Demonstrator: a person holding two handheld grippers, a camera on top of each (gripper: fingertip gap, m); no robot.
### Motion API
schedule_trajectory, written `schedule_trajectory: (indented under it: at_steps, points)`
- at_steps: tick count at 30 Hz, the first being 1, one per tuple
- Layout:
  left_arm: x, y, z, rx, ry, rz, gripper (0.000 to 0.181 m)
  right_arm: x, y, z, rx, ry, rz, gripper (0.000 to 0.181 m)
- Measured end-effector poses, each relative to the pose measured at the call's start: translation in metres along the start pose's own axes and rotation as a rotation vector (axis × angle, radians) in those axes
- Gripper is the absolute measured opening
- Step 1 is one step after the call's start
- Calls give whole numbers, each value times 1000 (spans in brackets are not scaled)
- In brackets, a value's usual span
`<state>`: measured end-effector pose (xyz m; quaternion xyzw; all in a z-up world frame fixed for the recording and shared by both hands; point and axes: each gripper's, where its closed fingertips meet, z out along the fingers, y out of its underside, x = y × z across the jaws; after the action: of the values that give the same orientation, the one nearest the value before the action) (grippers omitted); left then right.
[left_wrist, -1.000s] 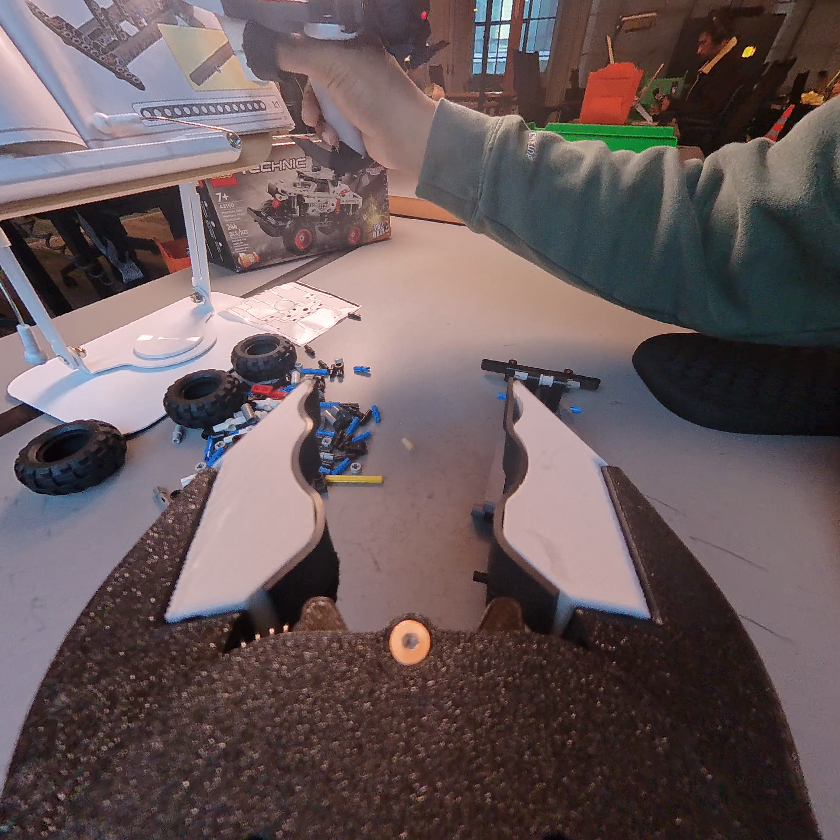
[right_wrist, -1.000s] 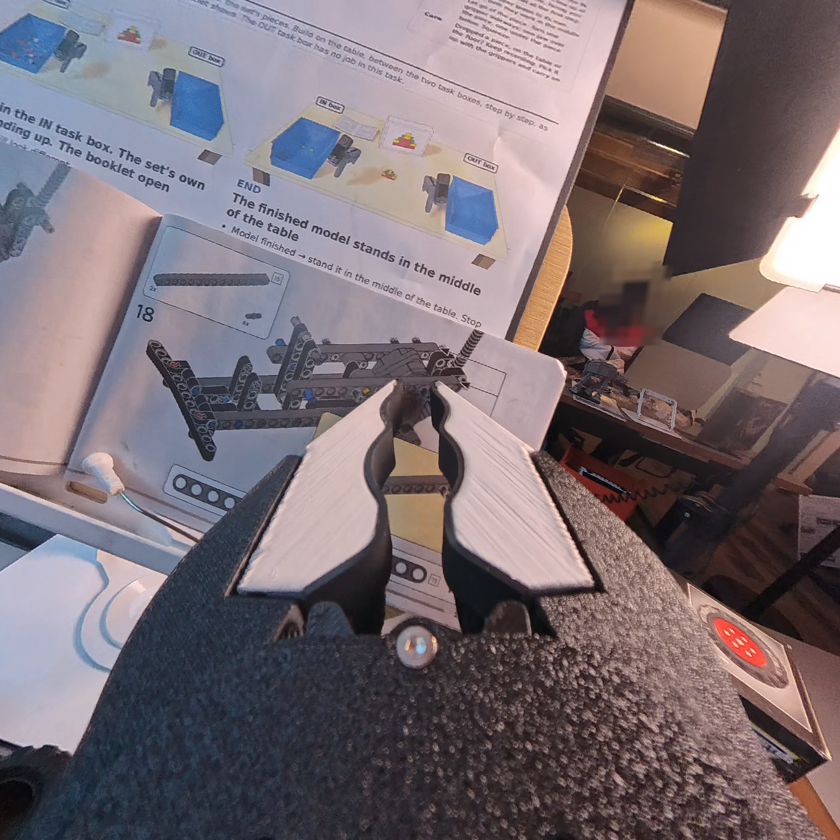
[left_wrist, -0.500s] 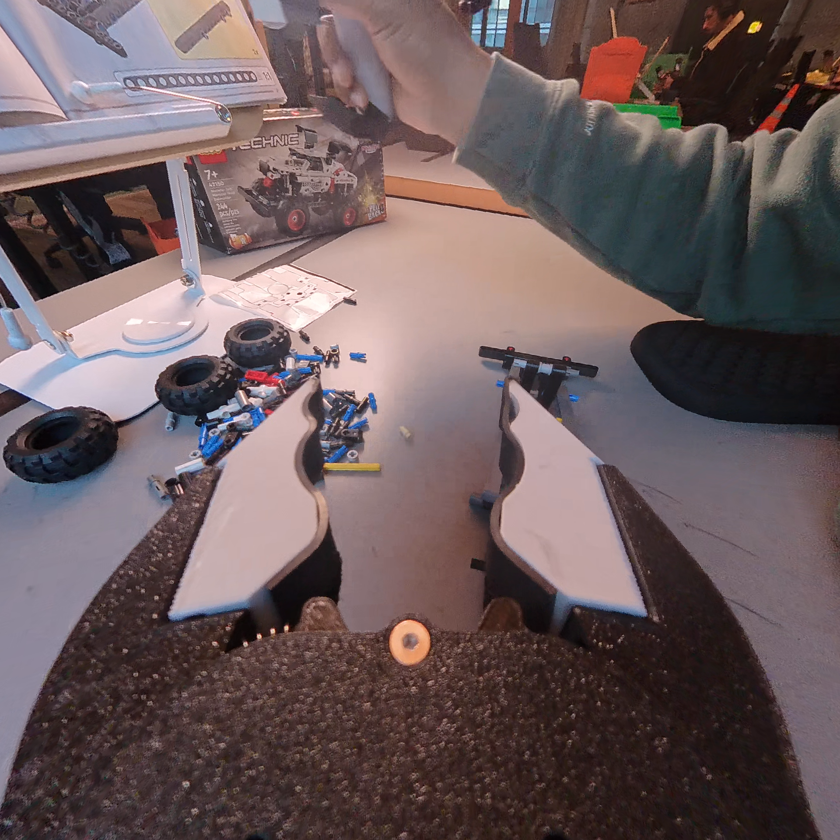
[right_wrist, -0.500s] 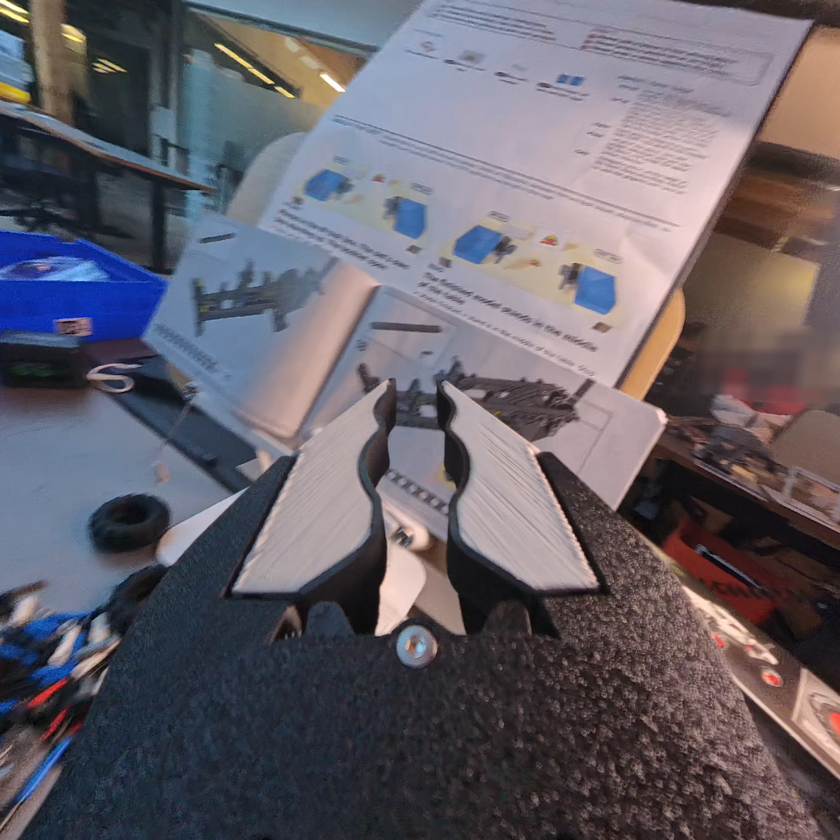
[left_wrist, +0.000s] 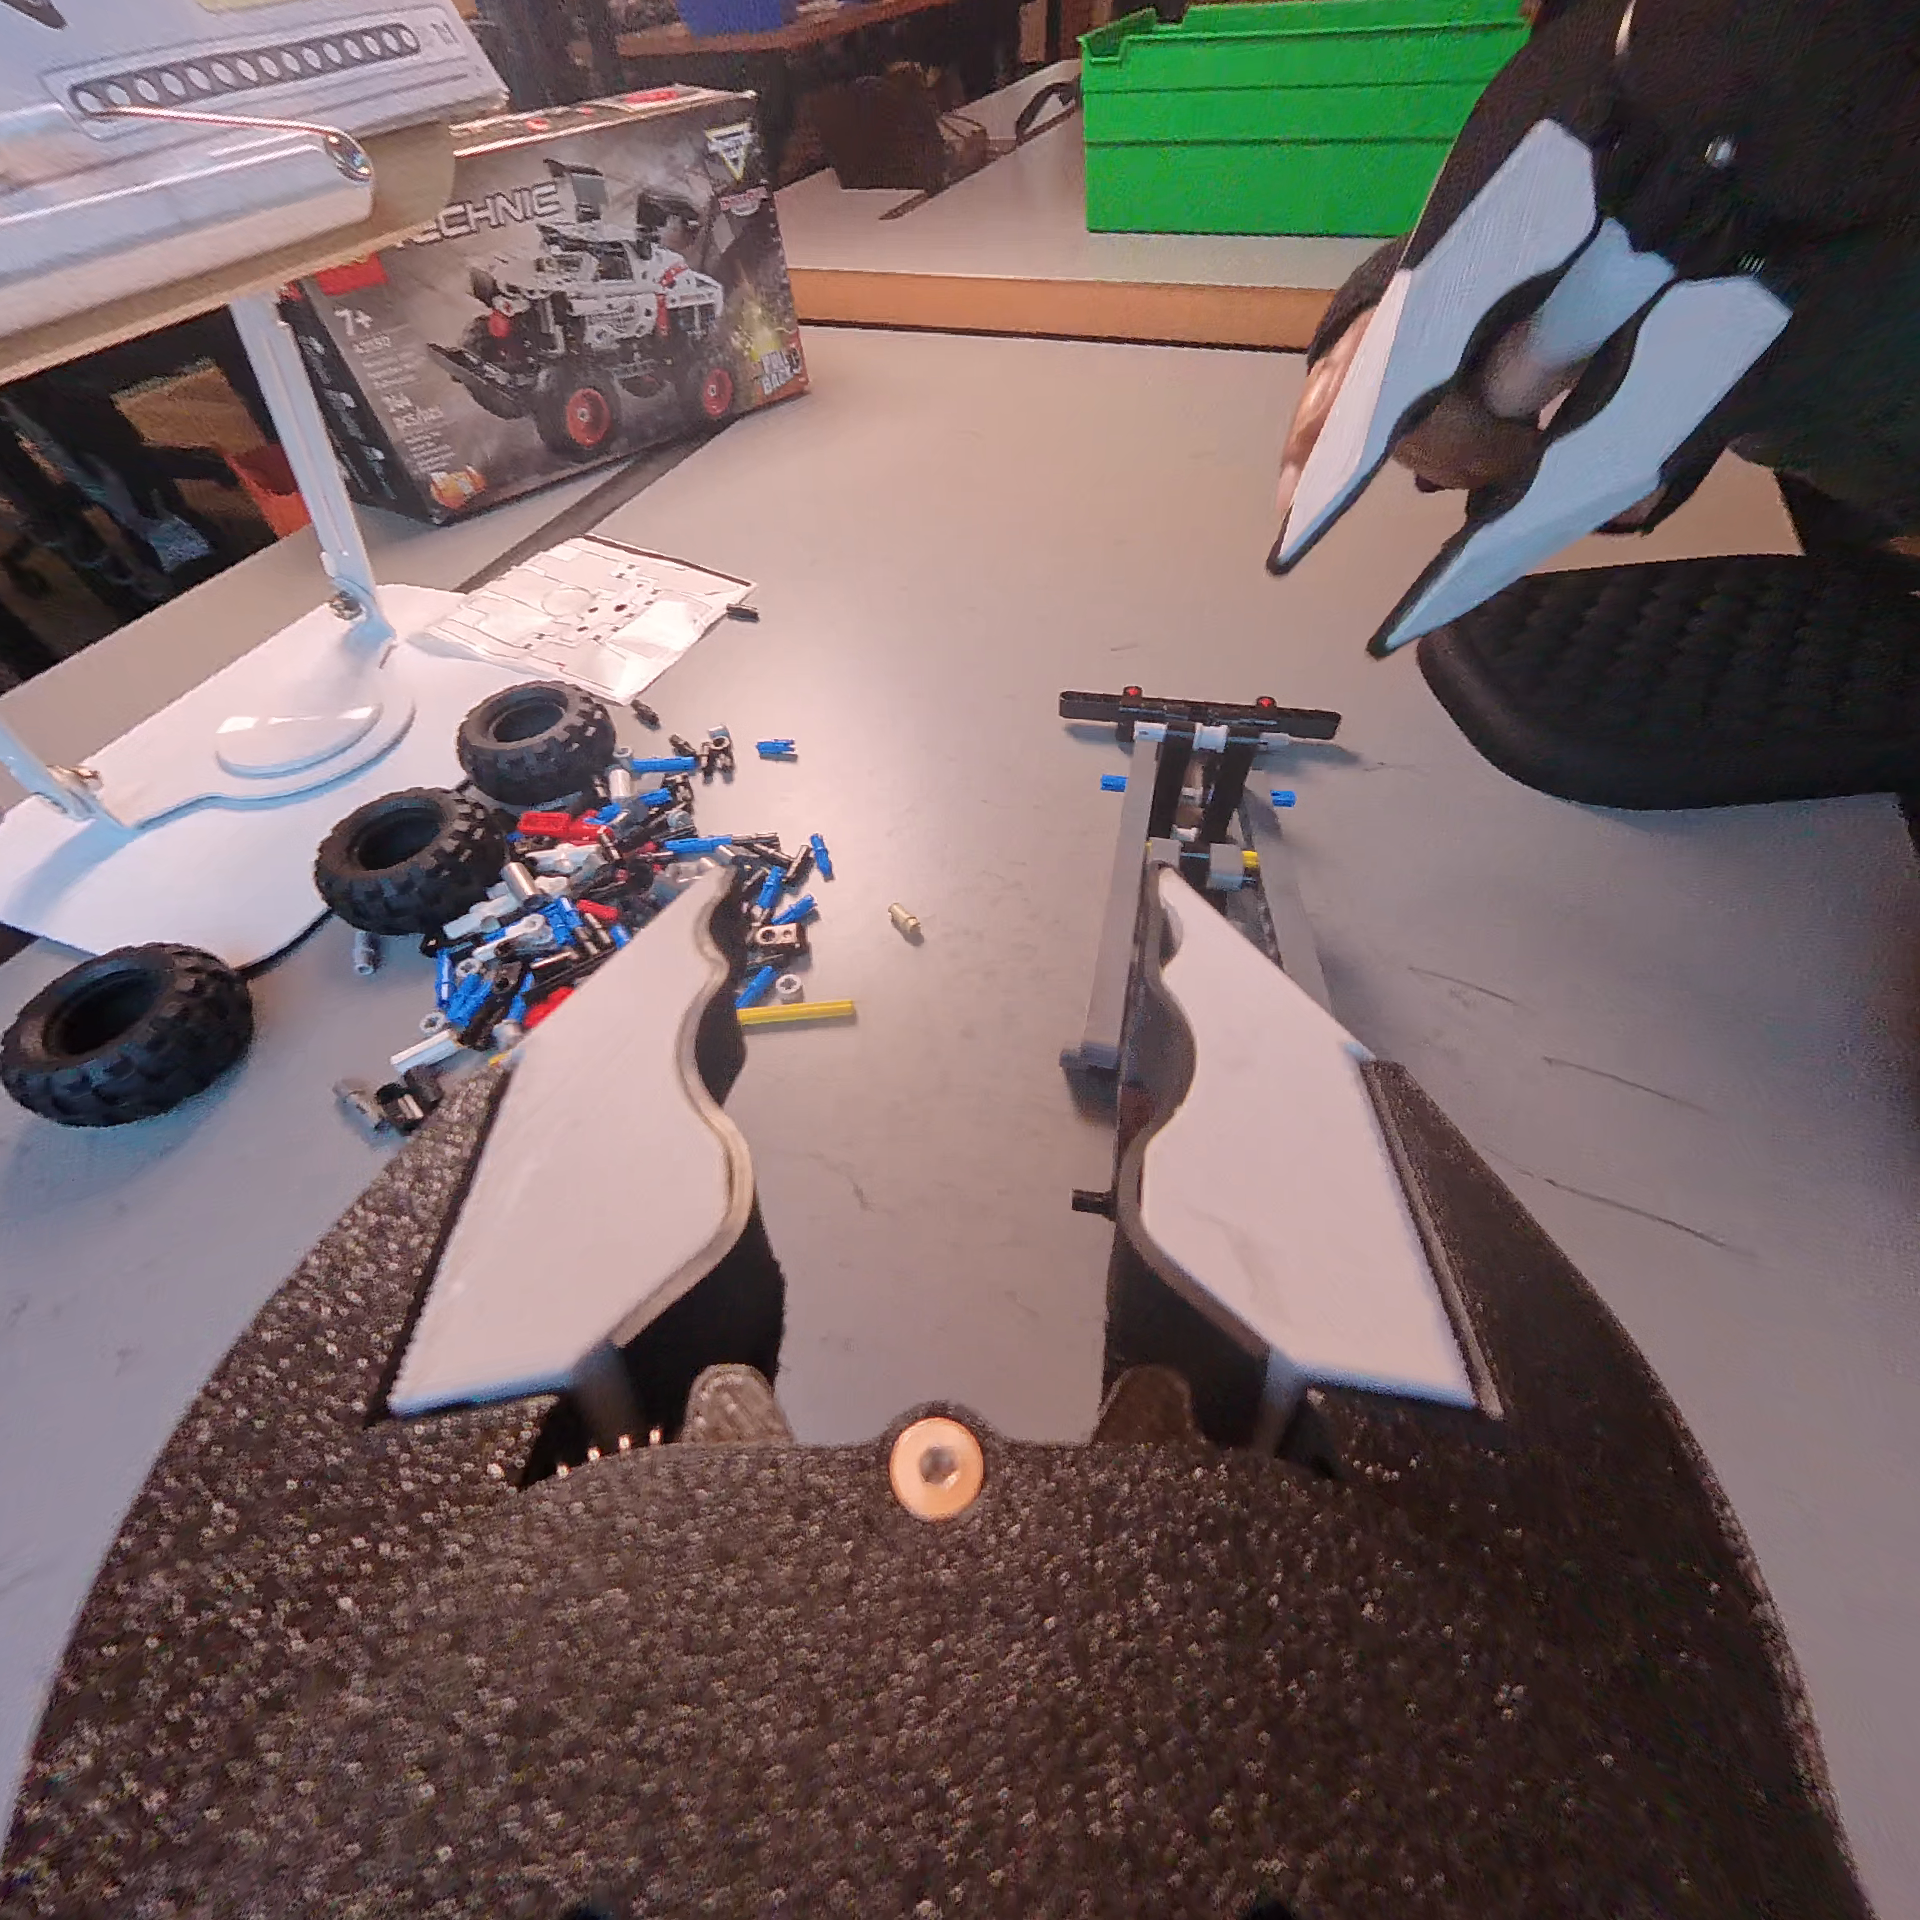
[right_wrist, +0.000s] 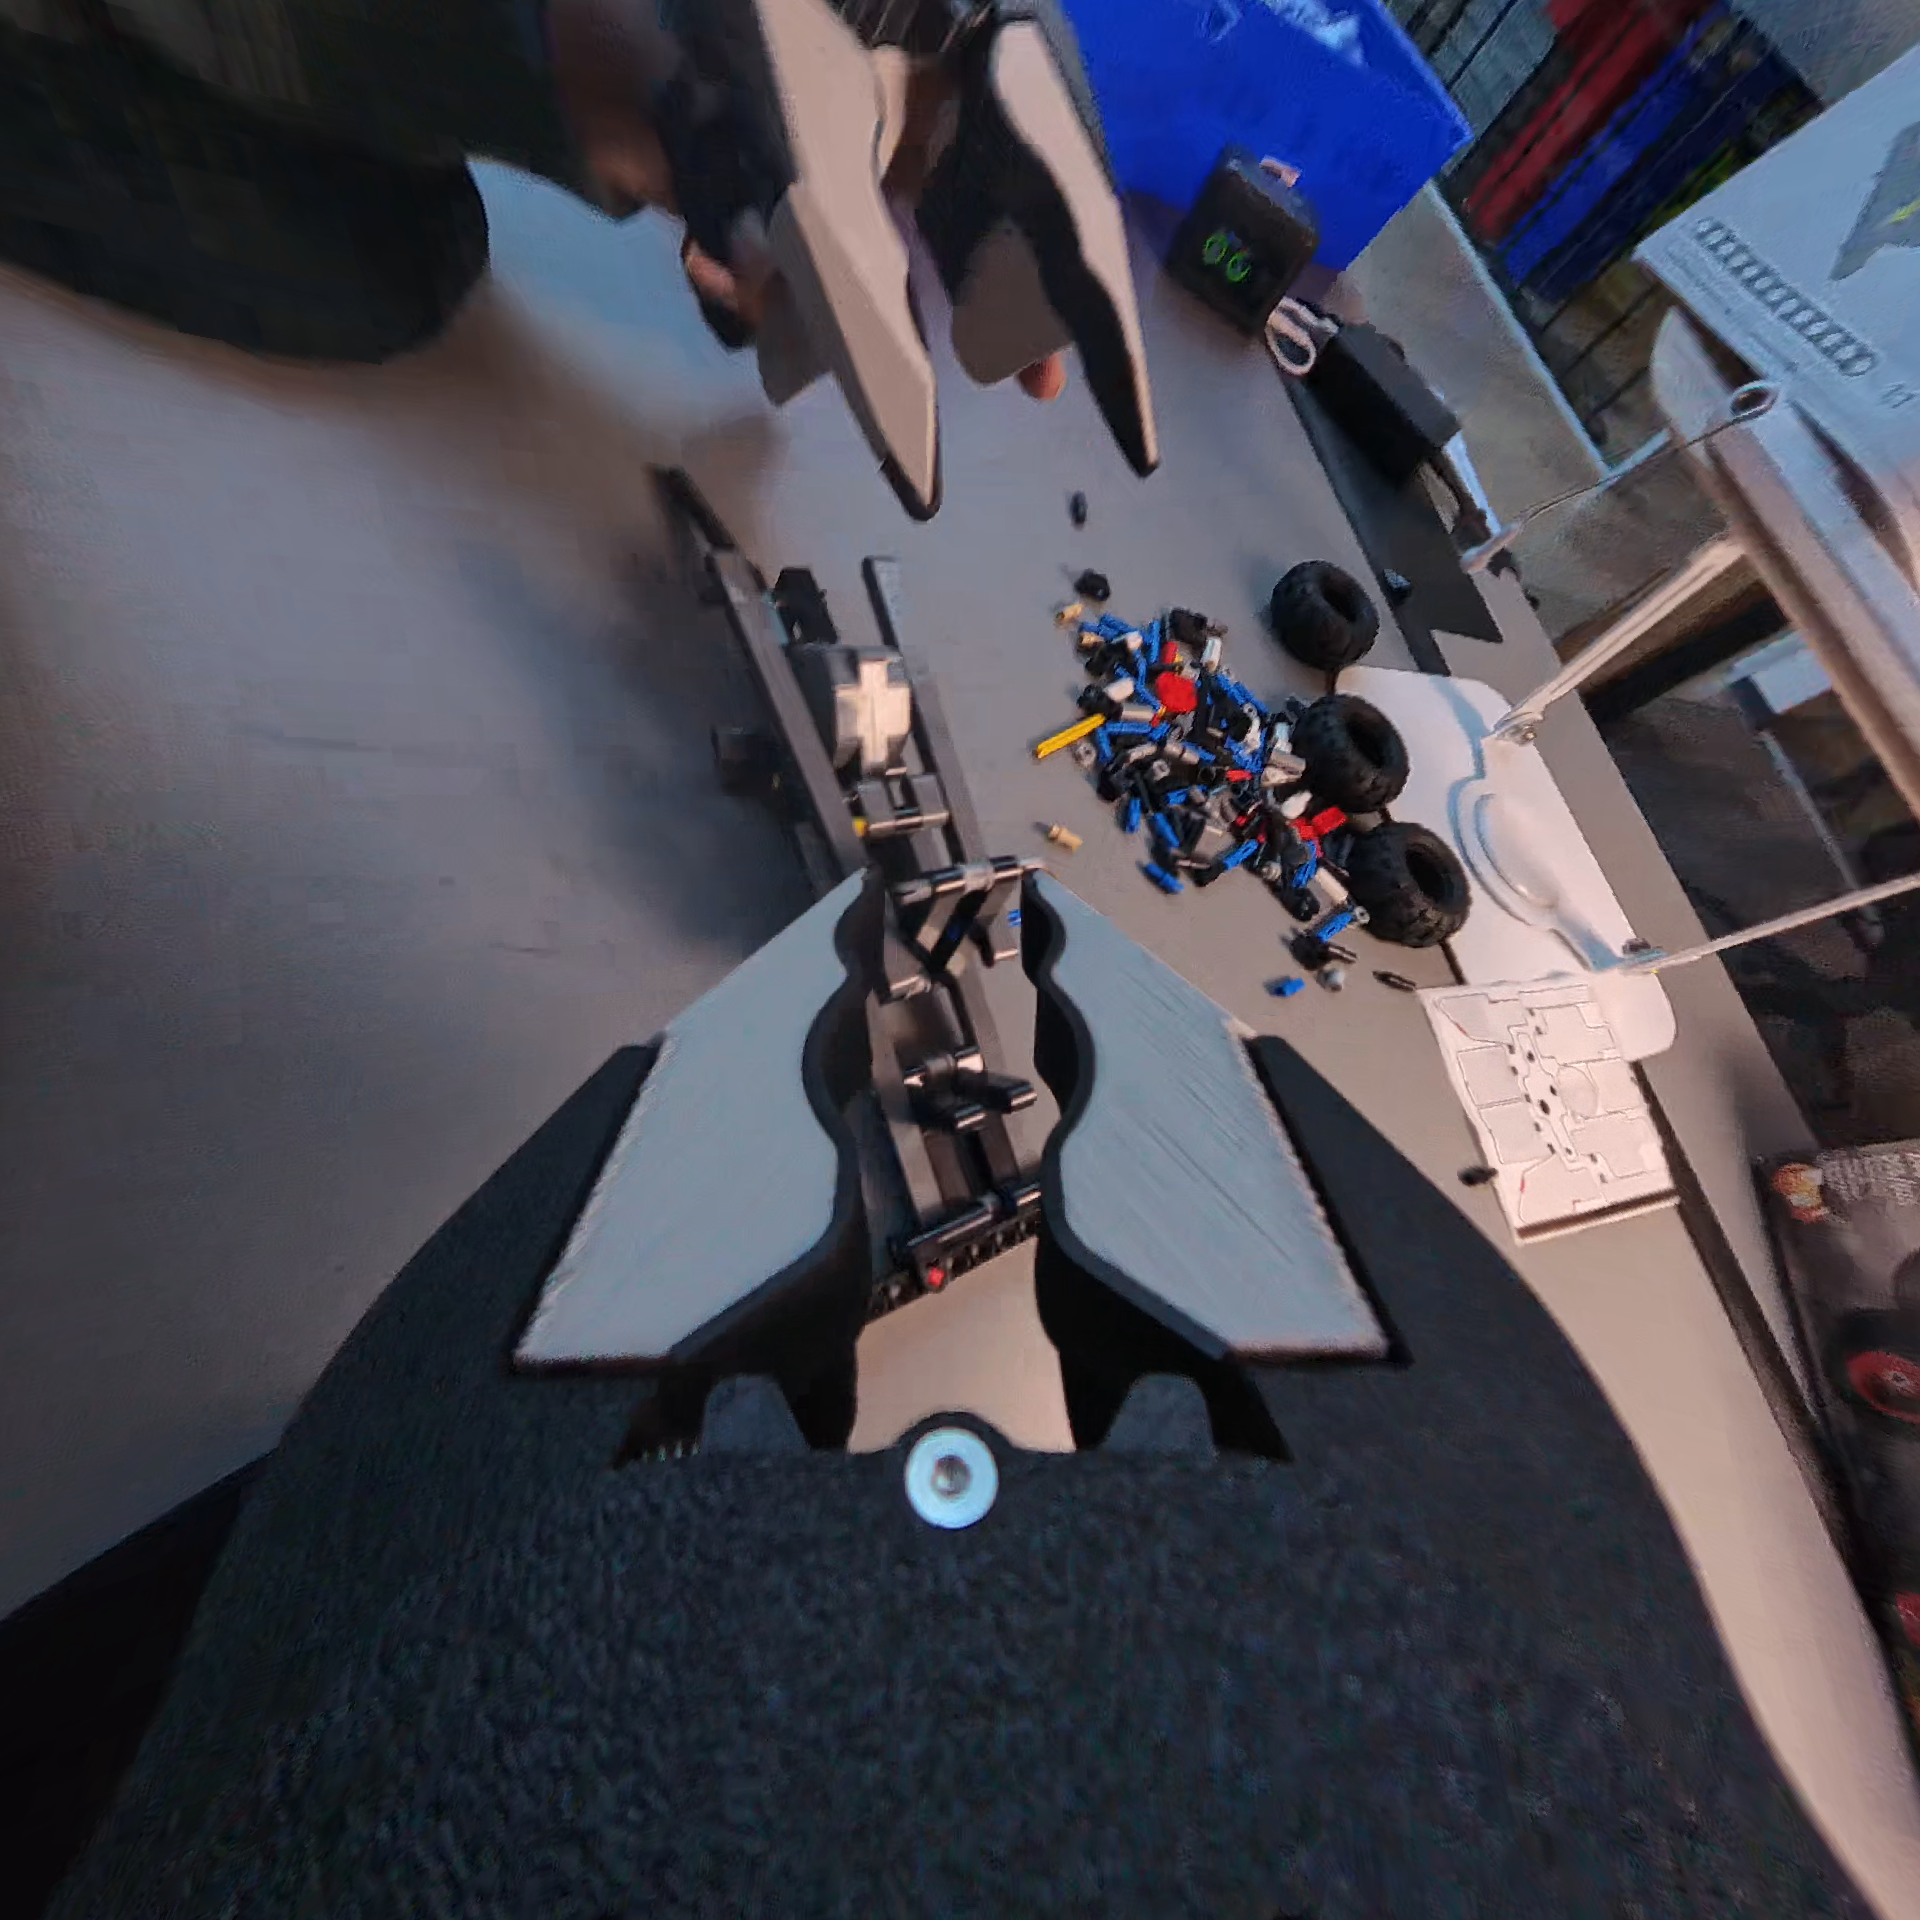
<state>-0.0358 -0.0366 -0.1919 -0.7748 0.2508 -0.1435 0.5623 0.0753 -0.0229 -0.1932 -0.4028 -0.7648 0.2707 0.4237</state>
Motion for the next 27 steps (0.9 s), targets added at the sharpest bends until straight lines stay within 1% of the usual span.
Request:
schedule_trajectory:
  at_steps: [2,5,8,10,12,14,16,18,19,21,23,24,26,27]
  points:
    - [8,2,2,-9,53,-10,75,-17,5,10,-42,14,-67,23]
    - [20,10,5,-46,125,0,72,-35,-1,28,-41,32,-135,21]
    - [23,26,8,-122,140,36,63,-32,5,43,-121,136,-265,22]
    - [27,34,8,-164,165,34,60,-26,14,48,-180,201,-349,21]
    - [30,37,5,-184,182,36,59,-25,18,50,-192,231,-384,17]
    - [35,42,2,-209,221,28,57,-23,18,50,-177,269,-398,9]
    - [40,50,2,-245,243,37,57,-23,18,50,-170,296,-451,9]
    - [46,57,8,-280,243,71,58,-23,17,51,-156,318,-474,9]
    - [46,59,12,-296,221,93,57,-23,17,51,-149,325,-482,9]
    - [48,59,22,-301,192,122,57,-24,15,52,-136,331,-498,8]
    - [53,59,29,-306,194,114,57,-19,18,51,-158,361,-521,8]
    - [56,58,32,-302,195,114,55,-17,20,51,-171,374,-528,8]
    - [63,55,37,-291,210,101,42,-13,22,49,-185,392,-519,8]
    - [63,54,39,-288,200,73,39,-10,24,48,-196,404,-516,7]
